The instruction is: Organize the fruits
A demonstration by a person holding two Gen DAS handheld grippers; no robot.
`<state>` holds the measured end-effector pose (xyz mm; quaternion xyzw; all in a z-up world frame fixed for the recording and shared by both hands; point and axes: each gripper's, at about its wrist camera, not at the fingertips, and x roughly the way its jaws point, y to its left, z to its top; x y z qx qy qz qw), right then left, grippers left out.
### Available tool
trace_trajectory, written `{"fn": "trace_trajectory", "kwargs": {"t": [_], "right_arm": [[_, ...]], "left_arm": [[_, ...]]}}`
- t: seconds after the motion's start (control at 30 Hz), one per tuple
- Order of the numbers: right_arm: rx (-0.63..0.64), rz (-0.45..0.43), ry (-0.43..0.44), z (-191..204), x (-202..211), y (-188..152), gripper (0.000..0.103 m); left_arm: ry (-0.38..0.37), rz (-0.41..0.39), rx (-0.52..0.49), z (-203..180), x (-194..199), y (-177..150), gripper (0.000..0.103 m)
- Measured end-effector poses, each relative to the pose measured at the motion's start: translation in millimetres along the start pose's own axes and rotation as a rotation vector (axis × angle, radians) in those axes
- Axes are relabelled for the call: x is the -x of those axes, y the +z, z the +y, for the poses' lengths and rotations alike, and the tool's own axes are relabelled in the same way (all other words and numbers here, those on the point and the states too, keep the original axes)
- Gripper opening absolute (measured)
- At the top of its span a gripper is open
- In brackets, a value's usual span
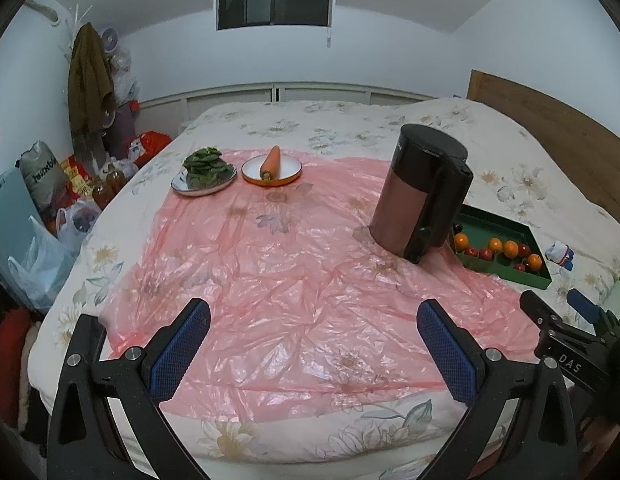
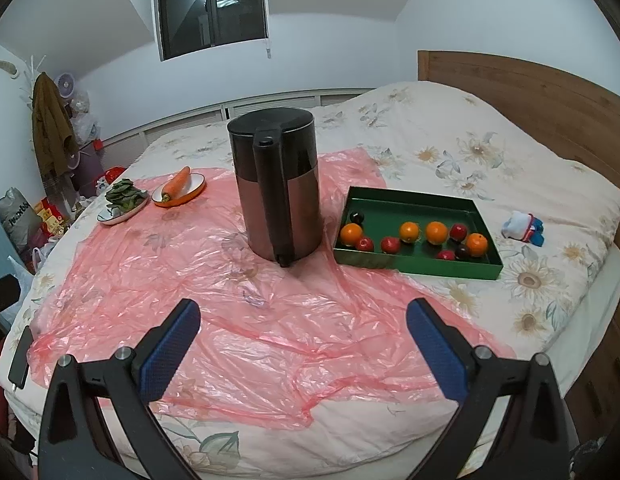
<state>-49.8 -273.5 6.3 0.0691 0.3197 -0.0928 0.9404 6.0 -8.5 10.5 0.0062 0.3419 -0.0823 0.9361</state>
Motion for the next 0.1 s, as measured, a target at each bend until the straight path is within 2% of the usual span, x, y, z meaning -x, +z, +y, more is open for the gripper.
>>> {"fn": "trace_trajectory", "kwargs": {"t": [0.1], "right_arm": [[0.001,-0.001,0.0,-0.1,-0.7,0.4,0.103]], "left_arm": [[0.016,-0.006,-0.011,-1.7,0.3,1.1,0.102]]}}
